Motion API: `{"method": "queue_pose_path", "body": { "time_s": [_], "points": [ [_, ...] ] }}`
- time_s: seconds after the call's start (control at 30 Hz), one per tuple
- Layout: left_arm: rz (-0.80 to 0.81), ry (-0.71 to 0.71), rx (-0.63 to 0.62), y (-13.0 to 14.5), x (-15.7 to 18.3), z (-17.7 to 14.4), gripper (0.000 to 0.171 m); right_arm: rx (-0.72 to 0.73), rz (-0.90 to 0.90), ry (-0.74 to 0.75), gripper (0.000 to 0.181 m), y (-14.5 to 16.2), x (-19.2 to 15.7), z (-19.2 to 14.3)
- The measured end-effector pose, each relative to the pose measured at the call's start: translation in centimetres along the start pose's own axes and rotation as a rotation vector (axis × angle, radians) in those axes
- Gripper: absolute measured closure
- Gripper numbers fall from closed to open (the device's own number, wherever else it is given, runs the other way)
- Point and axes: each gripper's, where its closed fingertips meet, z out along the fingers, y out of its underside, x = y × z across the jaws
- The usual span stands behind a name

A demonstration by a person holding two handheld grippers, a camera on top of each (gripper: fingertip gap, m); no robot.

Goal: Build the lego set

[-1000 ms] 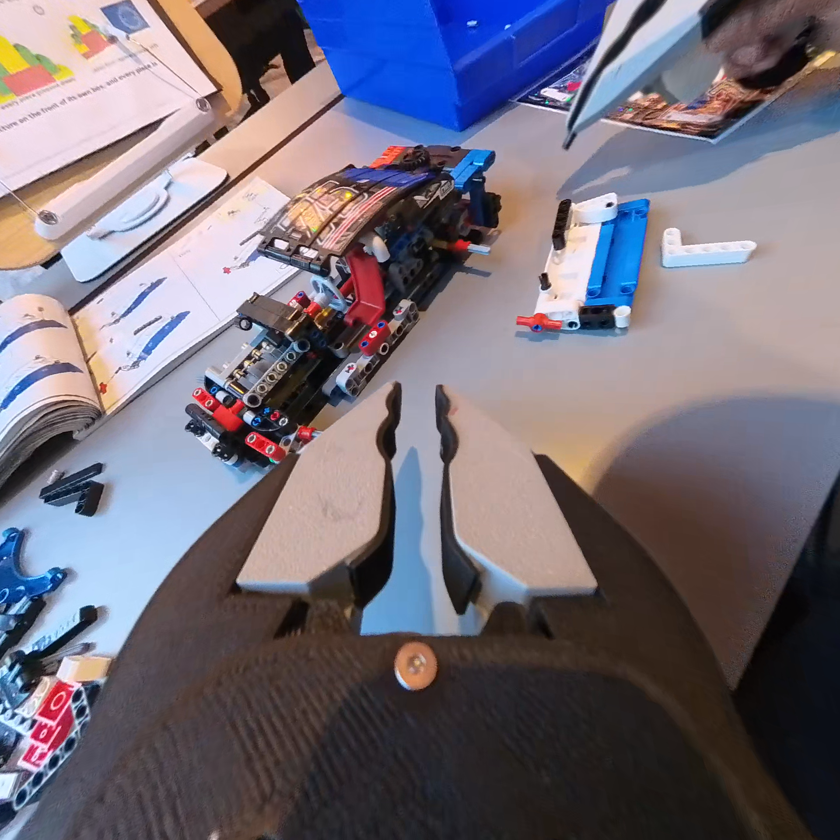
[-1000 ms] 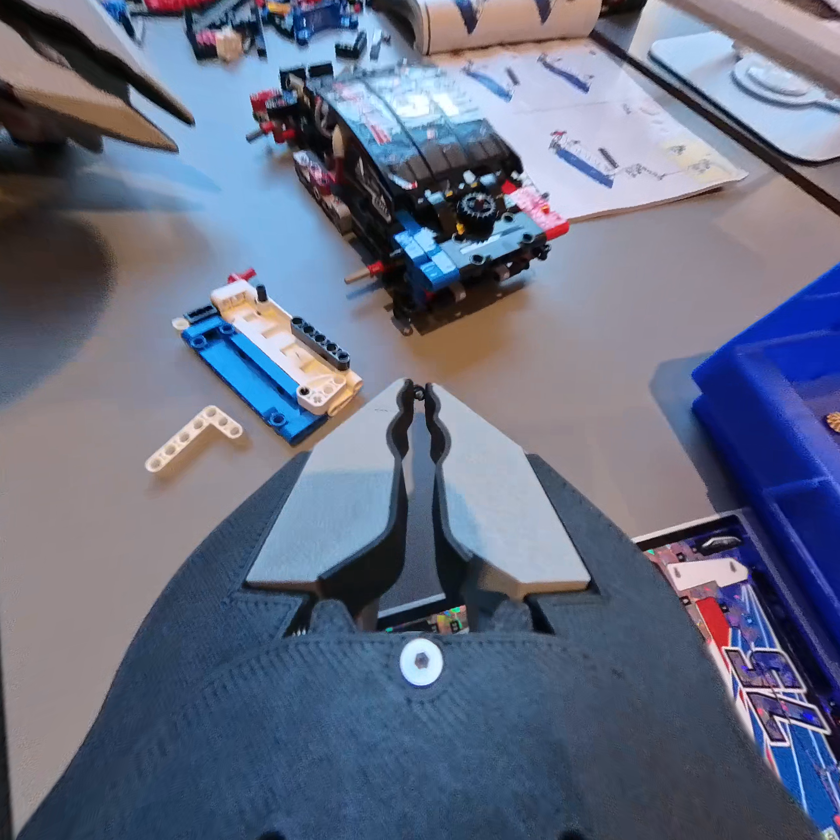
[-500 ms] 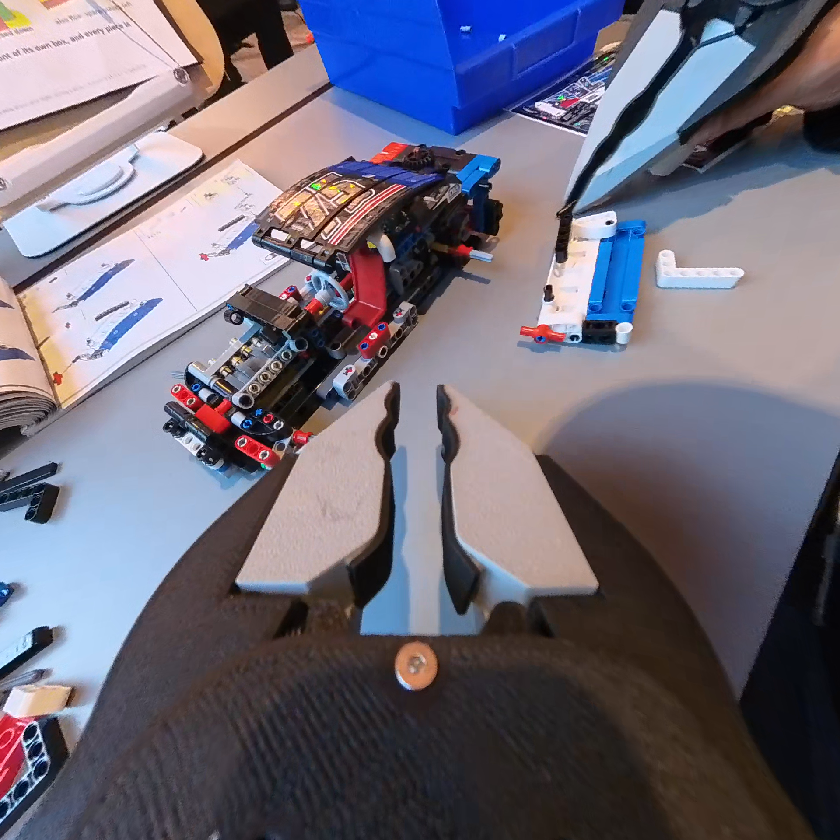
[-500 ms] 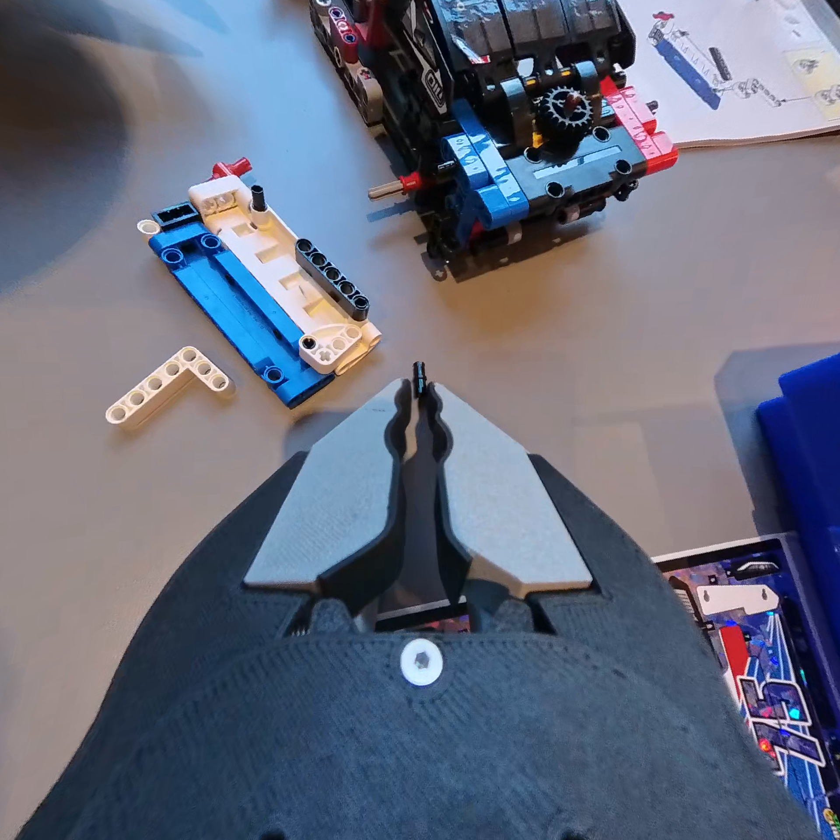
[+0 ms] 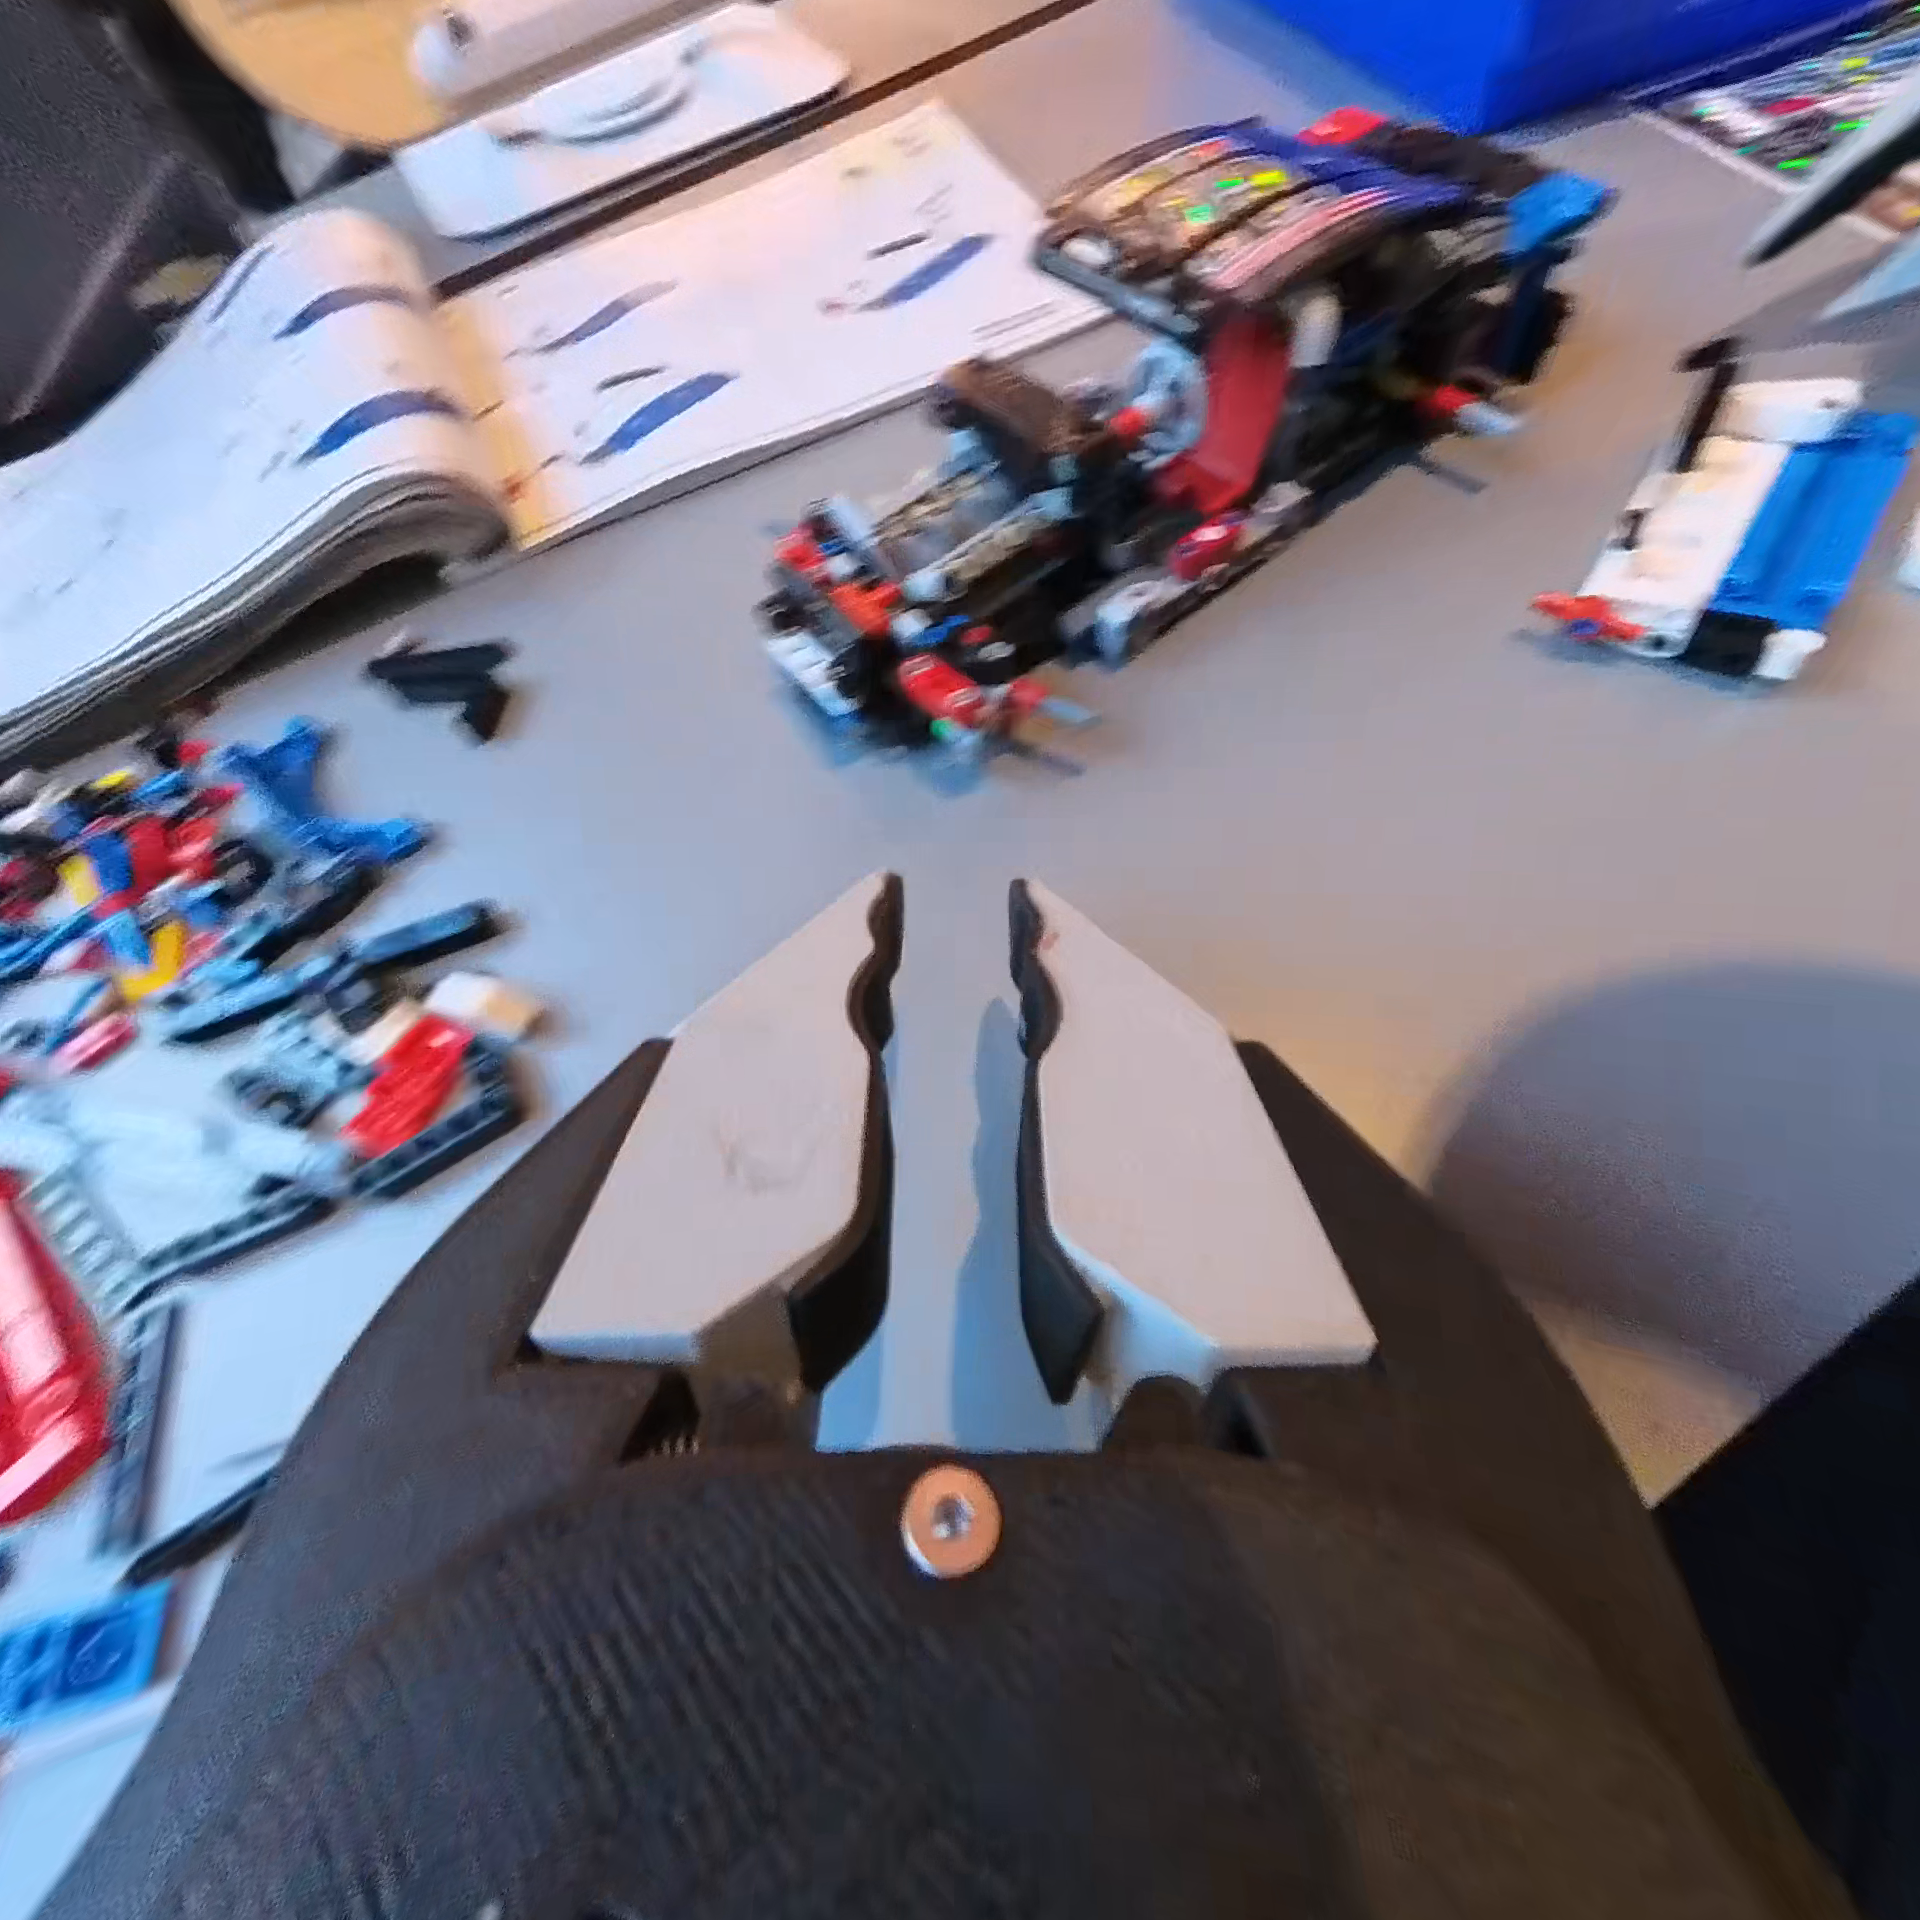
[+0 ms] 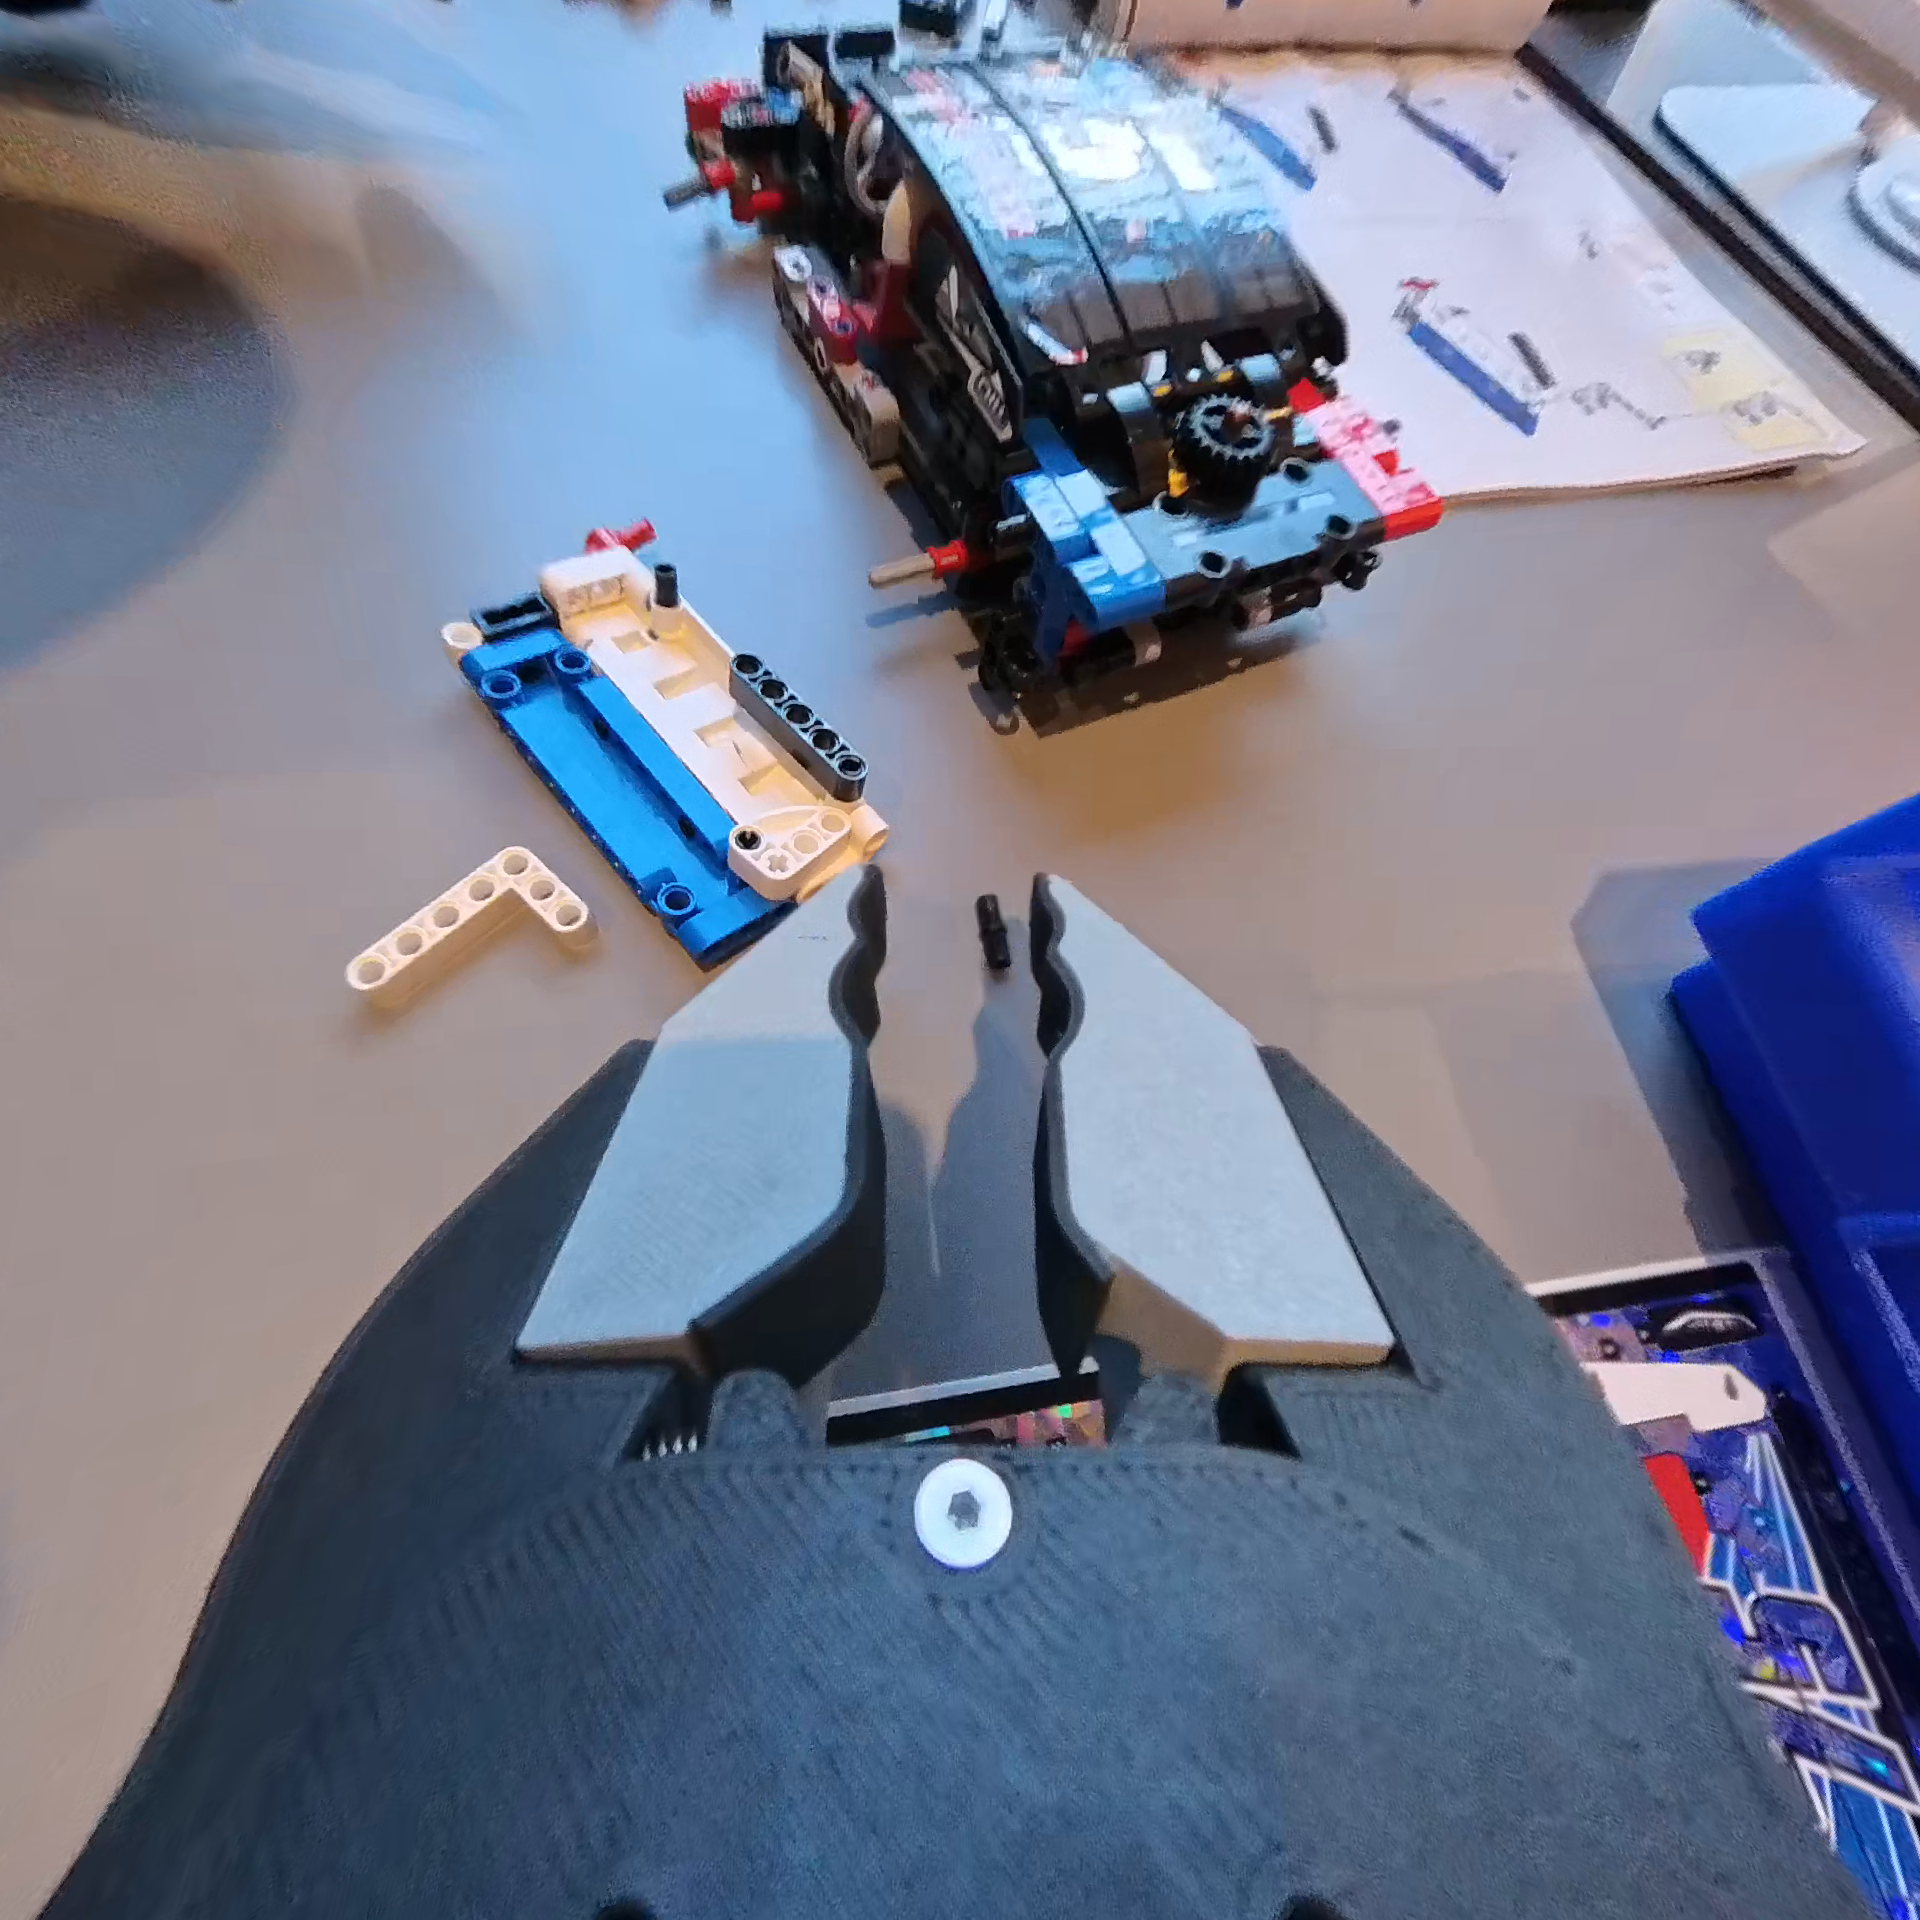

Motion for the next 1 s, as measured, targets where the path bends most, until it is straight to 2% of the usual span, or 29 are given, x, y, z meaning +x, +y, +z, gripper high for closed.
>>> {"method": "queue_pose_path", "body": {
  "time_s": [0.17, 0.23, 0.33, 0.47, 0.53, 0.7, 1.0],
  "points": [
    [-0.037, -0.178, -0.050, 0.0, -8.2, -2.6, 0.154, 0.080, 0.016, -0.001, 0.154, -1.0, 0.2, -0.7],
    [-0.060, -0.225, -0.109, 0.3, -11.9, -3.0, 0.154, 0.085, 0.016, 0.004, 0.154, -1.0, 0.3, -0.8],
    [-0.129, -0.227, -0.222, 1.3, -16.6, -2.5, 0.151, 0.090, -0.005, 0.038, 0.156, -1.2, 0.5, -0.8],
    [-0.072, -0.245, -0.342, 1.6, -22.9, -0.6, 0.155, 0.122, -0.029, 0.096, 0.160, -1.6, 1.0, -1.0],
    [-0.030, -0.171, -0.414, 1.9, -24.6, 0.9, 0.161, 0.130, -0.025, 0.114, 0.161, -1.7, 1.3, -1.1],
    [0.090, -0.123, -0.620, 3.3, -28.6, 3.3, 0.161, 0.162, -0.007, 0.144, 0.162, -2.0, 1.9, -1.5],
    [0.105, 0.004, -0.763, 4.7, -29.7, 6.5, 0.164, 0.160, -0.005, 0.157, 0.163, -2.0, 2.2, -1.5]
  ]
}}
